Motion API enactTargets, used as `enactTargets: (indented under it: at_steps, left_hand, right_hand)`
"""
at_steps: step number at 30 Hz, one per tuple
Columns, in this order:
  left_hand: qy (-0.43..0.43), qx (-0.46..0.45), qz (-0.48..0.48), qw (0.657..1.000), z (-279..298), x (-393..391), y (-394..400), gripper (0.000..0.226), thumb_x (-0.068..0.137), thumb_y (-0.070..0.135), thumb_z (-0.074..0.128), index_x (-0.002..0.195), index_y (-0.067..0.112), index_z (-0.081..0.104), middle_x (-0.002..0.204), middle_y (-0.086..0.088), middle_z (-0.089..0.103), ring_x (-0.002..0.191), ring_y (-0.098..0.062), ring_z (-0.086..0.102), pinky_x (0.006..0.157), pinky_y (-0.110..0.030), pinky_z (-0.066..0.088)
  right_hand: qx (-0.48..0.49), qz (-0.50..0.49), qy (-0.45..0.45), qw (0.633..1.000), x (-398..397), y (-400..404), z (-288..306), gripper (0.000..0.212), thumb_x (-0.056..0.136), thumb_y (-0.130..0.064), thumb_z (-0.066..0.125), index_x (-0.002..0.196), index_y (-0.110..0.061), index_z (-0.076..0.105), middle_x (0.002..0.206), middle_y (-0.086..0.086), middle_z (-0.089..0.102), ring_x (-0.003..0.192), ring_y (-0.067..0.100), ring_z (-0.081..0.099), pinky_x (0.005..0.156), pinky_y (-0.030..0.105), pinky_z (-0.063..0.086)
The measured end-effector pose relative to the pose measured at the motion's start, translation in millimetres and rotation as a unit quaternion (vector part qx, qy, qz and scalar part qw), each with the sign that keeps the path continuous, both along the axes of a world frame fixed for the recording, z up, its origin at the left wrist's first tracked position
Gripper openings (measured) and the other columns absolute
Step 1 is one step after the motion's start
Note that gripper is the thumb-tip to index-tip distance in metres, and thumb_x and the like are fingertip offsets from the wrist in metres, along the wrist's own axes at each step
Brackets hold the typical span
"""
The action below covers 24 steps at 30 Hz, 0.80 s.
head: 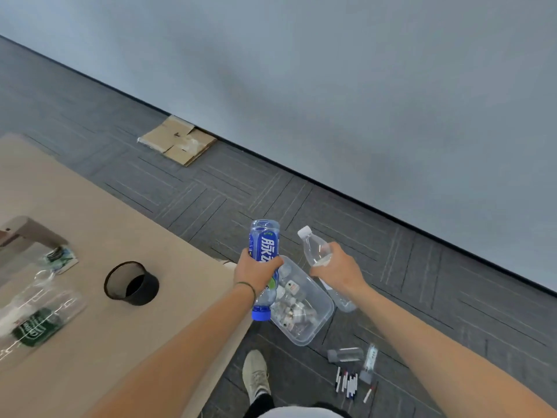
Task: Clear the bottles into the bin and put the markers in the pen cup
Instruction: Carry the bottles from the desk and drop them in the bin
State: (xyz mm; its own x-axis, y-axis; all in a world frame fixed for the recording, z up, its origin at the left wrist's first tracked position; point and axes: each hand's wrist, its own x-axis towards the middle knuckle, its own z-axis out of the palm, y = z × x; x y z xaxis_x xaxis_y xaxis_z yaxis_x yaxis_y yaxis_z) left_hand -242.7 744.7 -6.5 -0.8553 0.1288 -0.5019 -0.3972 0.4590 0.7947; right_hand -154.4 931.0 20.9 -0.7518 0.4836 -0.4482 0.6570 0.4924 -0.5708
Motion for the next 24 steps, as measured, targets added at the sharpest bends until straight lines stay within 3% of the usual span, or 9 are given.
enactTargets:
  at_steps: [6, 8, 12, 14, 19, 22, 24]
  left_hand:
    - [-0.044, -0.023, 0.001, 0.999, -14, -30, 17, 0.068, 0.07, 0.04, 0.089, 0.123, 0.015, 0.054, 0.109, -0.005, 0.069, 0.094, -0.021, 0.068, 0.087, -0.039, 0.059]
    - [-0.058, -0.024, 0.009, 0.998, -17, -35, 21, 0.068, 0.069, 0.038, 0.09, 0.122, 0.015, 0.054, 0.108, -0.005, 0.069, 0.092, -0.02, 0.068, 0.085, -0.038, 0.058]
    - [-0.067, -0.043, 0.03, 0.996, -23, -46, 29, 0.063, 0.071, 0.041, 0.089, 0.117, 0.018, 0.053, 0.106, -0.003, 0.067, 0.092, -0.02, 0.066, 0.083, -0.035, 0.056]
    - [-0.077, -0.053, 0.046, 0.995, -27, -49, 37, 0.063, 0.071, 0.045, 0.088, 0.116, 0.018, 0.054, 0.103, -0.002, 0.068, 0.092, -0.021, 0.069, 0.084, -0.037, 0.058]
    - [-0.163, -0.018, 0.094, 0.982, -48, -51, 74, 0.057, 0.076, 0.041, 0.083, 0.118, 0.009, 0.062, 0.096, -0.011, 0.075, 0.08, -0.027, 0.074, 0.084, -0.048, 0.062]
    - [-0.211, -0.015, 0.112, 0.971, -56, -48, 97, 0.054, 0.083, 0.035, 0.076, 0.123, 0.003, 0.061, 0.104, -0.015, 0.071, 0.075, -0.026, 0.066, 0.08, -0.044, 0.06]
    - [-0.221, -0.035, 0.104, 0.969, -58, -46, 109, 0.053, 0.086, 0.032, 0.071, 0.127, 0.002, 0.058, 0.113, -0.017, 0.068, 0.082, -0.027, 0.062, 0.078, -0.04, 0.055]
  right_hand:
    - [0.011, 0.031, -0.058, 0.998, -31, 29, -25, 0.054, 0.077, -0.034, 0.073, 0.122, -0.026, 0.044, 0.093, -0.006, 0.062, 0.082, 0.017, 0.064, 0.07, 0.037, 0.052]
    - [0.01, 0.035, -0.071, 0.997, -42, 38, -35, 0.057, 0.076, -0.036, 0.073, 0.124, -0.025, 0.046, 0.1, -0.003, 0.064, 0.085, 0.018, 0.063, 0.067, 0.034, 0.051]
    - [0.035, 0.023, -0.072, 0.997, -59, 59, -55, 0.063, 0.081, -0.041, 0.064, 0.139, -0.026, 0.047, 0.13, 0.007, 0.055, 0.116, 0.029, 0.054, 0.095, 0.049, 0.051]
    - [0.029, 0.028, -0.071, 0.997, -63, 67, -59, 0.058, 0.085, -0.038, 0.062, 0.14, -0.026, 0.049, 0.133, 0.006, 0.053, 0.12, 0.029, 0.053, 0.1, 0.048, 0.048]
    - [0.013, 0.042, -0.053, 0.998, -63, 90, -68, 0.045, 0.088, -0.034, 0.063, 0.132, -0.028, 0.057, 0.133, 0.004, 0.057, 0.122, 0.025, 0.055, 0.096, 0.041, 0.049]
    - [0.006, 0.046, -0.045, 0.998, -60, 105, -68, 0.041, 0.089, -0.032, 0.063, 0.13, -0.028, 0.06, 0.131, 0.002, 0.058, 0.116, 0.023, 0.057, 0.086, 0.037, 0.047]
    - [0.002, 0.048, -0.041, 0.998, -57, 116, -68, 0.037, 0.089, -0.028, 0.062, 0.127, -0.027, 0.062, 0.128, 0.002, 0.058, 0.106, 0.02, 0.058, 0.079, 0.033, 0.043]
